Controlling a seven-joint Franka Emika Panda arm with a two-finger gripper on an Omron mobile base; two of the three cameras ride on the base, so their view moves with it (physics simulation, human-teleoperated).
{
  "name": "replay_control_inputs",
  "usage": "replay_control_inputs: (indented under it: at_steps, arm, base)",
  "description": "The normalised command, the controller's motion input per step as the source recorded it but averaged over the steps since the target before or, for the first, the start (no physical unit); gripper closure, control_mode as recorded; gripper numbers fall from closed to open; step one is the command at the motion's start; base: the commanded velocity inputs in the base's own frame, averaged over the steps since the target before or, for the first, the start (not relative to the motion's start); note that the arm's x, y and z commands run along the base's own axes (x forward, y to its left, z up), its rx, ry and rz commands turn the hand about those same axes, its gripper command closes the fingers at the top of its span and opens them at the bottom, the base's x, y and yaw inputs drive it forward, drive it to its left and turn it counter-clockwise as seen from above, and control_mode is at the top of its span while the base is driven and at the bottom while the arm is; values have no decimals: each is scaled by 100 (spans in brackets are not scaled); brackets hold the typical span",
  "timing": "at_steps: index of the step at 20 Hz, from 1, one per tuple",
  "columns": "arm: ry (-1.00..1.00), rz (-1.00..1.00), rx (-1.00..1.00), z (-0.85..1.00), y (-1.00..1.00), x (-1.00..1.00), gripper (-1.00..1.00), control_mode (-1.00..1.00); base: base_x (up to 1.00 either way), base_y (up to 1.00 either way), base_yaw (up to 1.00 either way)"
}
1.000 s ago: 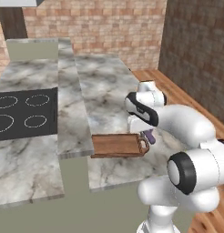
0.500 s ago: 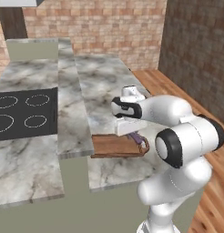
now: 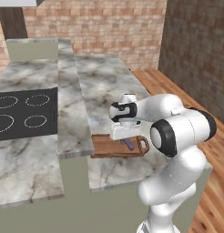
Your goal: Open the drawer on the left and place the cutting tools on the cutting board.
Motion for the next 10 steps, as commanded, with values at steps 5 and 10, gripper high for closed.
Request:
replay_control_inputs:
  at_steps: [5, 10]
  arm:
    - [0, 0, 4, -17, 32, 48, 100, -100]
    - [0, 0, 0, -7, 21, 31, 100, -100]
  base:
    - [0, 0, 0]
    - [0, 0, 0]
